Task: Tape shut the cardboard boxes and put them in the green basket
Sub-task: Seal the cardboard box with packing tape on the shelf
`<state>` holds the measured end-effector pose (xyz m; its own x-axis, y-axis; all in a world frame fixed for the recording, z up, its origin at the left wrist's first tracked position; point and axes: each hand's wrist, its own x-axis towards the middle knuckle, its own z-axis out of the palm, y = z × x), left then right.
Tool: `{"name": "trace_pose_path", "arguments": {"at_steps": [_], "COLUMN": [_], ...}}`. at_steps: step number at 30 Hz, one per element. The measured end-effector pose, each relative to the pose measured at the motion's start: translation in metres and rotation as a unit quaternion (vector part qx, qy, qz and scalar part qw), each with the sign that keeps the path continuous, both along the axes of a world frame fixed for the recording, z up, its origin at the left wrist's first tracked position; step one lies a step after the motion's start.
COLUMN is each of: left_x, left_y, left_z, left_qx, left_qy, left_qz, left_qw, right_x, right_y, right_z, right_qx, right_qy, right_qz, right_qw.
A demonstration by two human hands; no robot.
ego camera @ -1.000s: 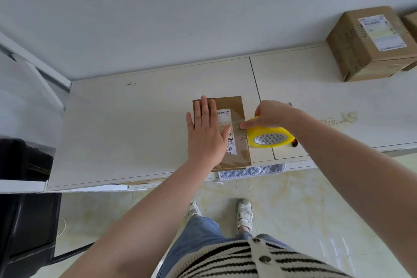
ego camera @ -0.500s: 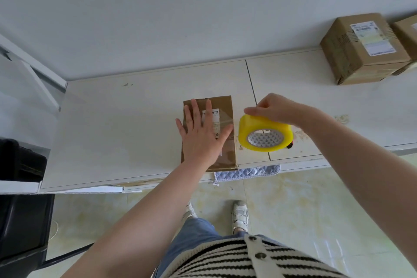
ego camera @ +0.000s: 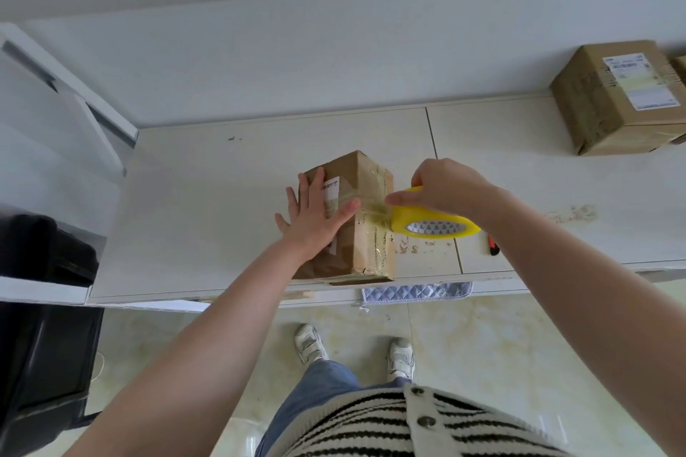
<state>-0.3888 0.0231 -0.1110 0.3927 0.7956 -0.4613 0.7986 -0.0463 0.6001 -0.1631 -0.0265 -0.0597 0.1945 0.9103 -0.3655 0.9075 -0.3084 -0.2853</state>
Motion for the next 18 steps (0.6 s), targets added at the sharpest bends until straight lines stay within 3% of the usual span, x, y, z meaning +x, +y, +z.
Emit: {"name": "trace_pose_path", "arguments": {"at_steps": [6, 10, 14, 18], "left_x": [-0.005, -0.011, -0.008, 0.004], "left_y": [0.014, 0.012, 0.006, -0.011], "left_z": [0.017, 0.017, 0.011, -0.002], "left_qx": [-0.144, -0.149, -0.173, -0.235], "left_qy": [-0.051, -0.152, -0.251, -0.315], "left_qz": [0.042, 0.100, 0.178, 0.192], "left_qw": [0.987, 0.972, 0.936, 0.899], "right_x": [-0.017, -0.018, -0.006, -0.010], "right_y": [0.012, 0.011, 0.016, 0.024], "right_z": [0.011, 0.020, 0.045, 0.065], "right_qx": [0.006, 0.000, 0.011, 0.042], "right_qy": [-0.026, -0.006, 0.055, -0.022], "right_qz": [0.019, 0.033, 0.035, 0.044], "right_qw": [0.999, 0.999, 0.998, 0.998]}}
